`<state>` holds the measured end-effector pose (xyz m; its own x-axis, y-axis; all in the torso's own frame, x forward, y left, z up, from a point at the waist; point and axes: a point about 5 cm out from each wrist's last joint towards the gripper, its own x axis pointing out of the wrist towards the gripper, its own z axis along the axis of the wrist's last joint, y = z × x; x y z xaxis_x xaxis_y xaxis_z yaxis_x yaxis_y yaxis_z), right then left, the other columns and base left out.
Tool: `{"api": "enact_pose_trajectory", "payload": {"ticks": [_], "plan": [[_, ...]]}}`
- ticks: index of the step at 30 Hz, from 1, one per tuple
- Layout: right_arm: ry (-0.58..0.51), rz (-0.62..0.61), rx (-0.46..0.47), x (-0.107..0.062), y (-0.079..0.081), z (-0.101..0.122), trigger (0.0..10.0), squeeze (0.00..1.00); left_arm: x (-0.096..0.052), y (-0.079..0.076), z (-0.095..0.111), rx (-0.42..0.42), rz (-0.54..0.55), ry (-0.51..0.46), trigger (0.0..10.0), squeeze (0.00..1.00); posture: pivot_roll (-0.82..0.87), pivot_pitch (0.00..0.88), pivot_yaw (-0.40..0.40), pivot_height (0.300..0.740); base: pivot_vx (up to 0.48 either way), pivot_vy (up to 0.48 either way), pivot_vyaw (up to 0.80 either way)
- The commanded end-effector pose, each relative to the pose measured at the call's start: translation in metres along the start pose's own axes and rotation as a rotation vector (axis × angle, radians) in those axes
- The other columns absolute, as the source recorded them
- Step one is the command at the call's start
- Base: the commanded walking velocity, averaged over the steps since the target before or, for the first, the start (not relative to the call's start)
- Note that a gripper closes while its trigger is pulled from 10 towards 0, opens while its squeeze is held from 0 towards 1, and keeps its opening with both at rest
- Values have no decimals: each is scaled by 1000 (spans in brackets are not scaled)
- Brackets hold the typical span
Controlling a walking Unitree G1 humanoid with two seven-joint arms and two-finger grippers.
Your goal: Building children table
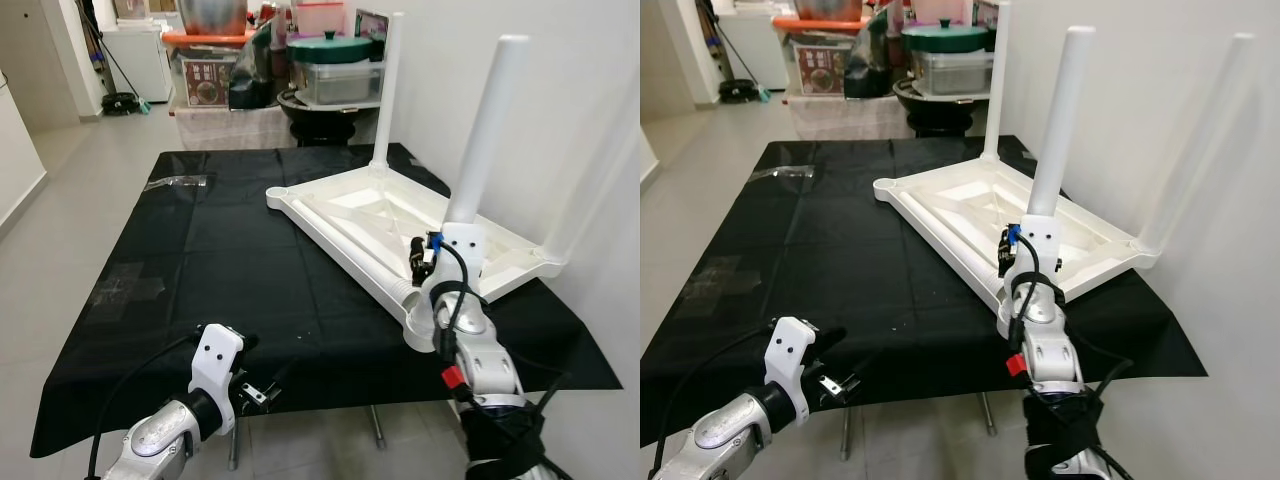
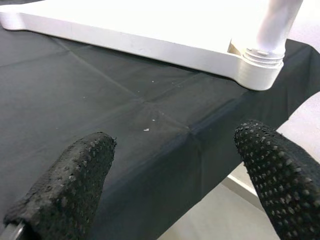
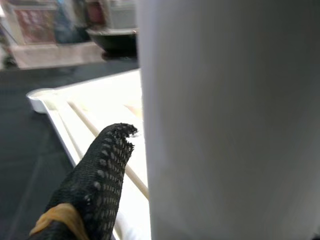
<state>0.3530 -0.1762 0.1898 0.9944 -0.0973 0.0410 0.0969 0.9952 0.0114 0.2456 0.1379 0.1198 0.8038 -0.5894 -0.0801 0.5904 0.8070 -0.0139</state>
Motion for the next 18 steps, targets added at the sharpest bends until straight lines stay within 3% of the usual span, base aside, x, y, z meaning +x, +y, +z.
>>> {"api": "enact_pose_trajectory", "payload": {"ticks": [1,2,3,5,9,11,12,14,15,16,17,18], "plan": [[-85,156,59,5,-4,20,10000,0,-2,3,0,14,2,12,10000,0,47,0,-44,740,0,0,0],[-108,279,59,6,-8,27,10000,0,-2,3,1,15,4,11,10000,0,49,0,-46,740,0,0,0],[-108,279,59,6,-8,27,10000,0,-2,3,1,15,4,11,10000,0,49,0,-46,740,0,0,0],[-123,455,26,4,-14,34,10000,0,-1,3,1,15,5,10,10000,0,48,0,-49,740,0,0,0],[-112,487,6,4,-18,35,10000,0,-1,3,0,14,5,10,10000,0,48,0,-49,740,0,0,0],[-80,651,4,-1,-14,35,10000,0,-1,1,-2,13,2,13,10000,0,51,0,-55,740,0,0,0],[-80,651,4,-1,-14,35,10000,0,-1,1,-2,13,2,13,10000,0,51,0,-55,740,0,0,0],[-35,820,-4,-9,3,24,10000,0,1,1,-1,14,1,9,10000,0,59,0,-57,740,0,0,0],[-35,820,-4,-9,3,24,10000,0,1,1,-1,14,1,9,10000,0,59,0,-57,740,0,0,0],[-26,829,-10,-9,6,19,9294,0,1,1,-1,16,2,8,10000,0,66,0,-59,740,0,0,0],[-26,829,-10,-9,6,19,9294,0,1,1,-1,16,2,8,10000,0,66,0,-59,740,0,0,0],[-11,878,-9,-12,9,14,7529,0,-1,3,0,19,2,9,10000,0,66,0,-59,740,0,0,0]]}}
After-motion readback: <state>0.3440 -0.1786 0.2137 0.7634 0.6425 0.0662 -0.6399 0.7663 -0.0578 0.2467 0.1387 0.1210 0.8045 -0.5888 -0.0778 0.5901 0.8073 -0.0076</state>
